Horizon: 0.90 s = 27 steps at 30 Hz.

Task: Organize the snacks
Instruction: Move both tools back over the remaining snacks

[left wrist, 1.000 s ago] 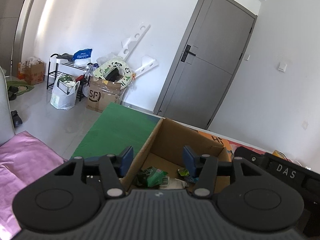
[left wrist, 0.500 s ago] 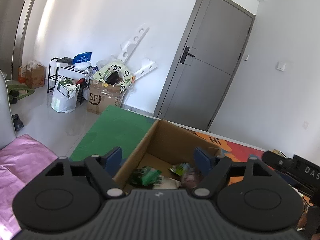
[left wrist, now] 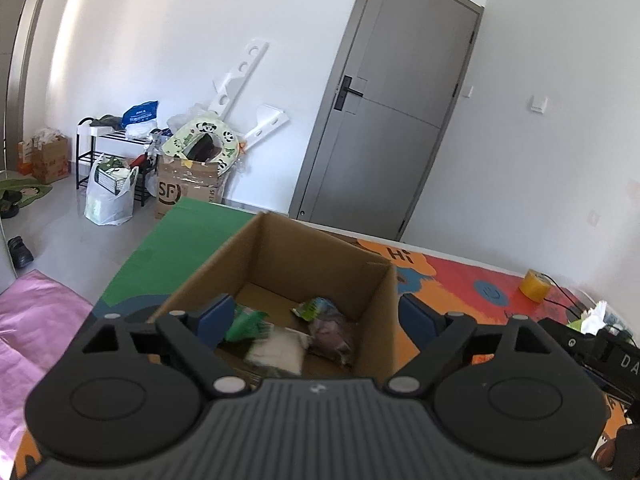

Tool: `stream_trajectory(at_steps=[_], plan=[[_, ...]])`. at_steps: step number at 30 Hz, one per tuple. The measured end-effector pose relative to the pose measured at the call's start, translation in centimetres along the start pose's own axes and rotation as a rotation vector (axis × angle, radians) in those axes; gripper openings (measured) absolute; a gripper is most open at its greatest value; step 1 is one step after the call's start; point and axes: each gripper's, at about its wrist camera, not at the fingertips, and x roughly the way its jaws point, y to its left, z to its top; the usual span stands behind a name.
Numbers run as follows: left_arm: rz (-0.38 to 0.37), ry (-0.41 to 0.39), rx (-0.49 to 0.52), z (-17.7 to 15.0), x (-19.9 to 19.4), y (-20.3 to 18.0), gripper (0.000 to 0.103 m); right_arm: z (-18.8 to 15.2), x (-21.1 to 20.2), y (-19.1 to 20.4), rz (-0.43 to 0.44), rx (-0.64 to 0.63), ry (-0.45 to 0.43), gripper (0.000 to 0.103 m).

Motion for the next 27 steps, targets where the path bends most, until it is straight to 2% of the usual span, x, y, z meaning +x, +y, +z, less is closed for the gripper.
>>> stream_trajectory(at_steps=[8, 27], plan=[[-0.027, 0.018, 0.043, -1.0, -0.1, -3.1, 0.092, -0.1, -1.6, -2.6, -0.027, 0.025, -0.011, 0.097], [-0.115, 0.056, 0.109, -3.3, 0.6, -8.6, 0.093, -0.5, -4.2, -9.0, -0.124, 0.084, -0.012, 0.099]])
